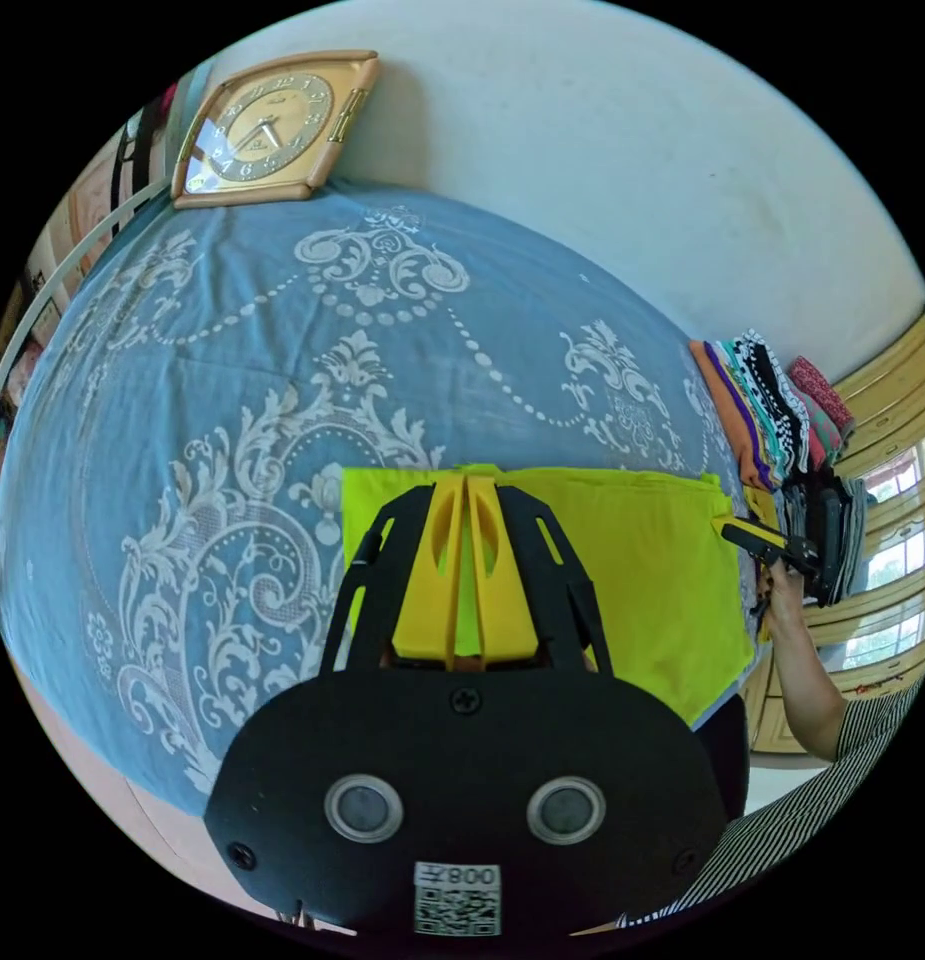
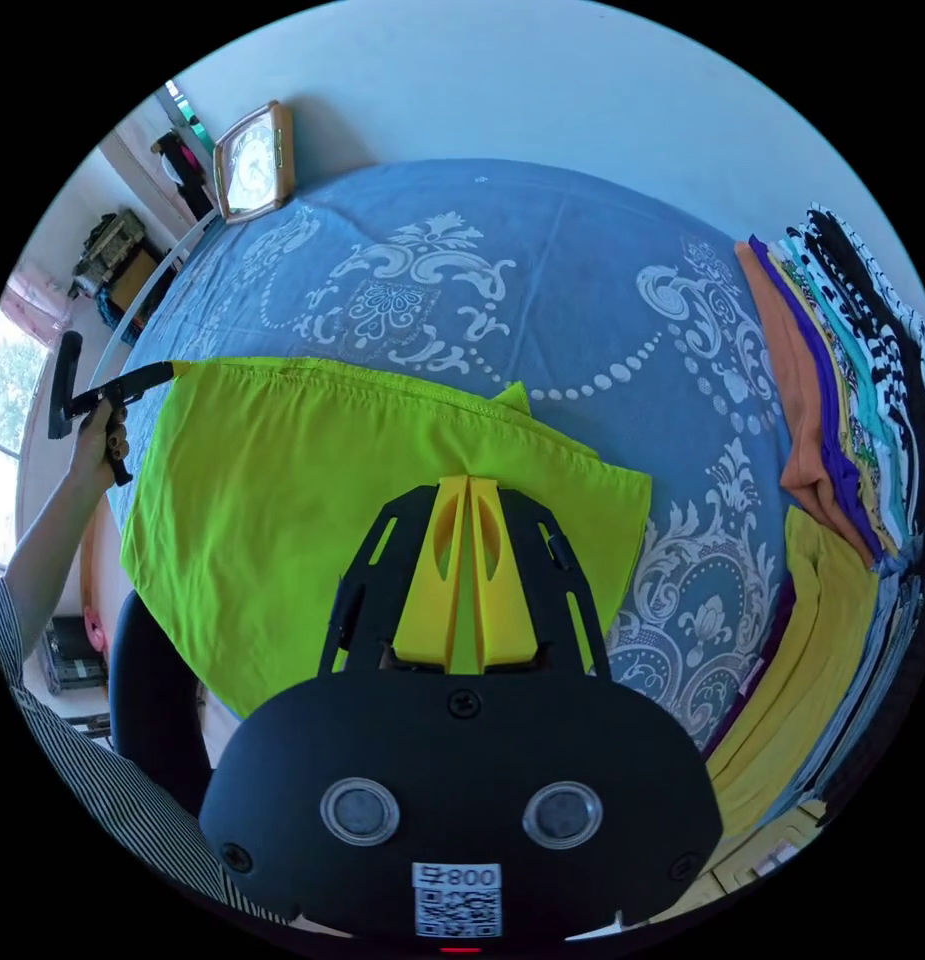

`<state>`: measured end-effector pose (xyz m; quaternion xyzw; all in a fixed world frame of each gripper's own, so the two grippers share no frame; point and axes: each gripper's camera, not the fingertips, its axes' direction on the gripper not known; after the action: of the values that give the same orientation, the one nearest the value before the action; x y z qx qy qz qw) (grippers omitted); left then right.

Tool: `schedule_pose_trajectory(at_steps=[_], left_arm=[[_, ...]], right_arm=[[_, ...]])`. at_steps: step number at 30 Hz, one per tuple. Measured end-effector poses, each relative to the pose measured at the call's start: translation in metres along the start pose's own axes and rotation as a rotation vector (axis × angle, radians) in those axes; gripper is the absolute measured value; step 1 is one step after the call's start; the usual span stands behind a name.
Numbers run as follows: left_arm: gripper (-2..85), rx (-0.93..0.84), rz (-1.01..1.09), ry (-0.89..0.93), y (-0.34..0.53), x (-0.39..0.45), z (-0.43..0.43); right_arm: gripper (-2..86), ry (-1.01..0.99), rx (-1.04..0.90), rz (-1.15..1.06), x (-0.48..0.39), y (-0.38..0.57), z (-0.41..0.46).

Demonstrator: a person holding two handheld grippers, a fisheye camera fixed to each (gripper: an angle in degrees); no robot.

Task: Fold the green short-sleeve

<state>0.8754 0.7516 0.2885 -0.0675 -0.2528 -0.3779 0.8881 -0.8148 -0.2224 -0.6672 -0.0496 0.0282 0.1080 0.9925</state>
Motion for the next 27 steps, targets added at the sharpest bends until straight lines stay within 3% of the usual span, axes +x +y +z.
schedule_pose_trajectory(at_steps=[8, 12, 16, 21, 27], left_arm=[[0.2, 0.026, 0.045, 0.047, 0.051, -0.027, -0.016], [0.3, -0.084, 0.032, 0.014, 0.079, -0.051, 0.007], [0.4, -0.033, -0.012, 0.043, 0.100, -0.070, -0.004], [0.9, -0.018, -0.002, 0.058, 0.139, -0.089, -0.022], [3.9, 0.010, -0.161, 0.173, 0.224, -0.146, -0.058]], right_arm=[[0.2, 0.008, 0.088, 0.038, 0.026, 0.051, -0.036], [0.2, -0.009, 0.014, 0.084, 0.055, 0.071, -0.019], [0.1, -0.038, 0.000, 0.091, 0.072, 0.094, -0.021], [0.2, -0.065, 0.053, 0.109, 0.097, 0.153, -0.049], [0.4, -0.196, 0.117, 0.154, 0.138, 0.263, -0.095]])
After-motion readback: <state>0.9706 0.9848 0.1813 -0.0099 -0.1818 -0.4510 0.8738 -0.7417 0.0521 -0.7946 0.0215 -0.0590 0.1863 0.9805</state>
